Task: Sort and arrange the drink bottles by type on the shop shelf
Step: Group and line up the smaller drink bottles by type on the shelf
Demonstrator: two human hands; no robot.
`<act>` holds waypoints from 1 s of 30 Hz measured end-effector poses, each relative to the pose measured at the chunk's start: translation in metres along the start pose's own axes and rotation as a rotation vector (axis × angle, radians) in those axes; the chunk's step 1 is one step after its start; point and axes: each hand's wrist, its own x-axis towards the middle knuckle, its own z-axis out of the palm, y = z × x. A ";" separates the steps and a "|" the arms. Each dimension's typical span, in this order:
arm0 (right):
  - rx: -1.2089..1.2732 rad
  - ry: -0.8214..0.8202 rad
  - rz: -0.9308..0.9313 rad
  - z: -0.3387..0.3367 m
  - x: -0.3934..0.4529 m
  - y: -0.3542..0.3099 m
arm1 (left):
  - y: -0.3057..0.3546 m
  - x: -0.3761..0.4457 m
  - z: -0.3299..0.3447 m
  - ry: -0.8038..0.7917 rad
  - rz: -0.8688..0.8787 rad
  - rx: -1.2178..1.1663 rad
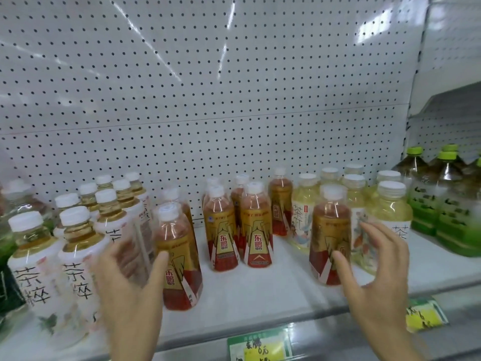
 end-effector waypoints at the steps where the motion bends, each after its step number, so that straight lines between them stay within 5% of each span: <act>1: 0.008 -0.049 0.105 0.002 -0.008 0.008 | -0.016 -0.007 0.002 -0.058 -0.078 0.051; 4: 0.010 -0.183 0.291 0.009 -0.009 0.022 | -0.036 -0.016 0.011 -0.147 -0.177 0.172; 10: -0.234 -0.301 0.351 0.025 0.007 0.029 | -0.042 -0.016 0.021 -0.195 -0.162 0.391; 21: -0.204 -0.501 0.188 0.054 -0.019 -0.005 | -0.028 -0.041 0.046 -0.338 -0.004 0.511; 30: -0.189 -0.511 0.145 0.089 -0.027 -0.027 | -0.020 -0.045 0.070 -0.256 0.047 0.604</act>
